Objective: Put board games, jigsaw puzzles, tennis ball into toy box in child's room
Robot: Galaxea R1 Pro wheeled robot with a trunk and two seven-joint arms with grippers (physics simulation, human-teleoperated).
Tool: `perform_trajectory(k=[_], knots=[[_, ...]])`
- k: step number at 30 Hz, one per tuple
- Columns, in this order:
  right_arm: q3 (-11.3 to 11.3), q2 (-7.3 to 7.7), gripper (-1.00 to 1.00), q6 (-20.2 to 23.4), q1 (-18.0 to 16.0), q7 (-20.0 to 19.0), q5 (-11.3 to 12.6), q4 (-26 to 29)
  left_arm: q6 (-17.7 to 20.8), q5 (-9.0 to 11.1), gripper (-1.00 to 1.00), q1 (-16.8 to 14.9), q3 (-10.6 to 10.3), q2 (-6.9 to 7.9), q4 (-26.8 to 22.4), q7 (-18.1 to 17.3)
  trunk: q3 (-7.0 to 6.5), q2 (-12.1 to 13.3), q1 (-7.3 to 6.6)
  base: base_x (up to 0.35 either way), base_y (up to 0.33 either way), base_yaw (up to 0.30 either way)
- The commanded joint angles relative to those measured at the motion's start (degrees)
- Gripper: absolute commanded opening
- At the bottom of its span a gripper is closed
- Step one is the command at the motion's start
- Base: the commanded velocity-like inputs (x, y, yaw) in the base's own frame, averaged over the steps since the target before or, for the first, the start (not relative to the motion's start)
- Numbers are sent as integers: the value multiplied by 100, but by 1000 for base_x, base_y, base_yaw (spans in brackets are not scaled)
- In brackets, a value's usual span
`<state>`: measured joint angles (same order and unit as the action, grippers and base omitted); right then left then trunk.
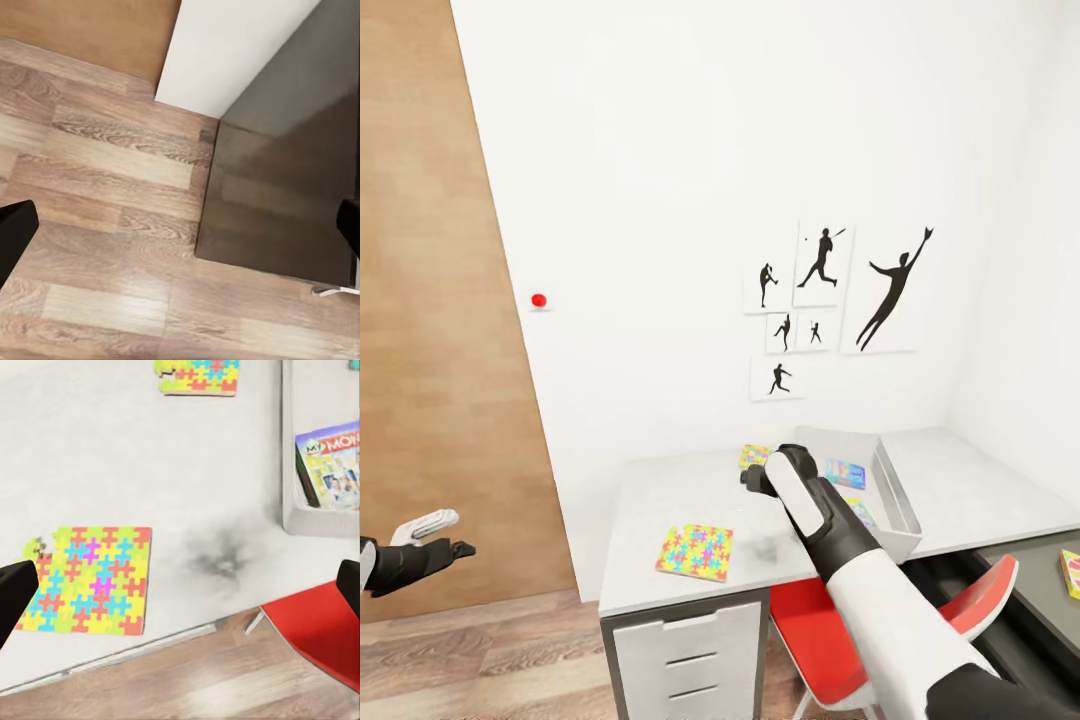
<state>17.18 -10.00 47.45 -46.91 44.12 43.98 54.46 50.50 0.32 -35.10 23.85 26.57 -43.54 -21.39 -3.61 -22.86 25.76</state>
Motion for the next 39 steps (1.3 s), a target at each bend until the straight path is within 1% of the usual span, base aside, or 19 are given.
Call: perform_trajectory(k=[1, 3, 5, 6, 8, 9, 10, 12, 13, 14, 17, 19, 20, 23, 25, 29, 31, 34, 39], knots=[[6, 0, 100, -49, -302, 66, 116, -434, 5, -1, 100, -4, 12, -74, -26, 129, 13, -6, 2, 0, 0, 0], [5, 0, 100, -118, -619, 71, 226, -921, -38, -8, 100, -5, 9, -173, -46, 372, 32, -6, 2, 0, 0, 0], [5, 0, 100, -154, -802, 71, 316, -1258, -92, -9, 100, -5, 7, -235, -56, 653, 51, -6, 2, 0, 0, 0], [5, 0, 100, -168, -868, 68, 353, -1404, -151, -8, 100, -5, 7, -261, -60, 857, 60, -6, 2, 0, 0, 0], [2, 0, 100, -177, -909, 61, 376, -1500, -228, -7, 100, -5, 7, -289, -63, 1069, 79, -6, 2, 0, 0, 0], [3, 0, 100, -182, -930, 52, 391, -1563, -332, -6, 100, -5, 6, -352, -64, 1322, 88, -6, 2, 0, 0, 0], [5, 0, 100, -184, -936, 48, 397, -1586, -379, -8, 100, -5, 6, -391, -65, 1447, 98, -6, 2, 0, 0, 0], [17, 0, 100, -189, -944, 41, 409, -1633, -528, -7, 100, -5, 5, -568, -66, 1978, 117, -6, 2, 0, 0, 0], [20, 0, 100, -191, -944, 40, 411, -1640, -552, -7, 100, -5, 5, -608, -66, 2117, 125, -6, 2, 0, 0, 0], [27, 0, 100, -197, -937, 35, 414, -1650, -586, -5, 100, -5, 5, -681, -67, 2403, 131, -6, 2, 0, 0, 0], [36, 0, 100, -211, -877, 14, 416, -1655, -645, -3, 100, -5, 0, -814, -67, 2963, 142, -6, 2, 0, 0, 0], [50, 0, 100, -223, -795, -22, 415, -1640, -772, -5, 100, -5, -5, -925, -67, 3492, 144, -6, 2, 0, 0, 0], [57, 0, 100, -229, -782, -30, 412, -1631, -813, -3, 100, -5, -6, -950, -67, 3622, 145, -6, 2, 0, 0, 0], [140, 0, 100, -428, -716, -53, 405, -1513, -984, 2, 100, -5, -10, -1082, -67, 4236, 149, -6, 2, 0, 0, 4], [343, 0, 100, -565, -684, -53, 406, -1405, -1024, 3, 100, -5, -14, -1131, -67, 4403, 156, -6, 2, 0, 0, 67], [784, 0, 100, -639, -667, -46, 415, -1325, -1051, 3, 100, -5, -19, -1178, -67, 4501, 175, -6, 2, 0, 0, 150], [903, 0, 100, -656, -664, -45, 416, -1312, -1060, 3, 100, -5, -23, -1197, -67, 4519, 186, -6, 2, 0, 0, 191], [990, 0, 100, -669, -662, -49, 417, -1302, -1072, 3, 100, -5, -27, -1242, -67, 4538, 202, -6, 2, 0, 0, 204], [1029, 0, 100, -675, -661, -51, 419, -1298, -1080, 3, 100, -5, -39, -1264, -67, 4546, 231, -6, 2, 0, 0, 212]])
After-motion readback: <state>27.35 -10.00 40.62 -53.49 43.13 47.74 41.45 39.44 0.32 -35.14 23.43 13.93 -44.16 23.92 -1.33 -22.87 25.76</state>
